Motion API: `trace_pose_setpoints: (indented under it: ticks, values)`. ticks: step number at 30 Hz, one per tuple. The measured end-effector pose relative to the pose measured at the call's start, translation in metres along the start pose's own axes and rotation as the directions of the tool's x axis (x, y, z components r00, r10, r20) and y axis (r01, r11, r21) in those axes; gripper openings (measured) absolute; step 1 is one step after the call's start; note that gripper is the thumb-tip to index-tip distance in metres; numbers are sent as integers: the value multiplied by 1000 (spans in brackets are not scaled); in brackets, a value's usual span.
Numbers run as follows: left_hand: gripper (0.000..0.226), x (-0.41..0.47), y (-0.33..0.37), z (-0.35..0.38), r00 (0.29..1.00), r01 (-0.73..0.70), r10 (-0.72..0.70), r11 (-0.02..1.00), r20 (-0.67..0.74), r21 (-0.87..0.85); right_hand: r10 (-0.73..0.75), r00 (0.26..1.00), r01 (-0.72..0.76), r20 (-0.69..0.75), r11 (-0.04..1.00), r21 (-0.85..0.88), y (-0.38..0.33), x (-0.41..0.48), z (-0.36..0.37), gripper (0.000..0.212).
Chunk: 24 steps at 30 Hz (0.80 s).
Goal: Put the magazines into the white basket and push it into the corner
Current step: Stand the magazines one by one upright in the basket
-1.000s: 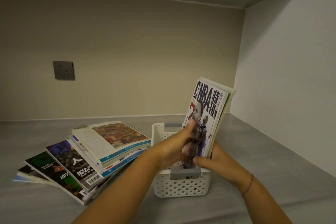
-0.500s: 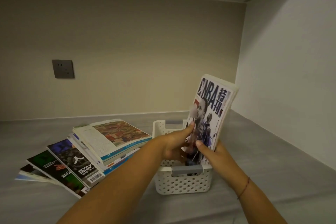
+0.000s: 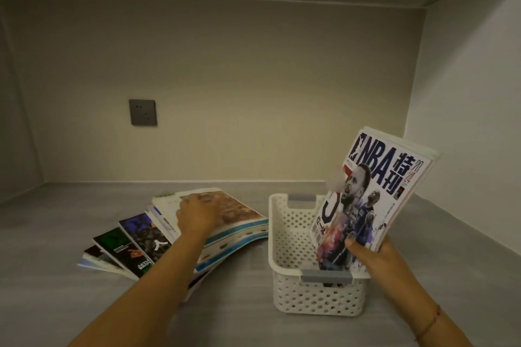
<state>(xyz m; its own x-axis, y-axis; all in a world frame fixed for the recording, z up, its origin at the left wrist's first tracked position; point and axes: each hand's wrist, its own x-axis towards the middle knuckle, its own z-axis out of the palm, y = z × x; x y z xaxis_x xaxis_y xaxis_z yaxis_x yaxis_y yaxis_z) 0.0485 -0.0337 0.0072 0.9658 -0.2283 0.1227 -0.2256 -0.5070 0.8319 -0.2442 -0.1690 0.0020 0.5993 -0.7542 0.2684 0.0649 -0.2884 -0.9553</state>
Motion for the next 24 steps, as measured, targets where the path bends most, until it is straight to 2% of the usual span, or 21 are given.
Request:
trace_pose_setpoints:
  ticks: [3, 6, 12, 15, 19, 22, 24]
  values:
    - [84, 13, -39, -11, 991, 125, -112, 966, -69, 225, -3, 1000, 3, 15, 1000, 2, -2, -1, 2, 40]
    - [106, 16, -52, -14, 984, 172, -149, 939, -98, 298, 4, 1000, -4, 11, 1000, -1, -2, -1, 1, 46]
    - [102, 27, -58, -32, 984, 167, -180, 926, 6, 339, 6, 1000, -6, -15, 1000, 11, -3, -1, 1, 39]
    - [87, 30, -63, -47, 973, 189, -213, 956, 85, 226, -9, 1000, 9, -4, 1000, 7, -5, -3, 3, 35]
    - [73, 30, -65, -70, 930, 299, -307, 952, 200, 70, -16, 1000, 16, 2, 1000, -6, -8, -5, 4, 34]
    - [54, 29, -70, -84, 857, 404, -325, 905, 401, -131, -16, 1000, 16, 9, 1000, -15, -8, -6, 5, 37]
    - [47, 27, -70, -91, 794, 460, -274, 854, 542, -241, -9, 1000, 9, 11, 1000, -11, -9, -7, 6, 37]
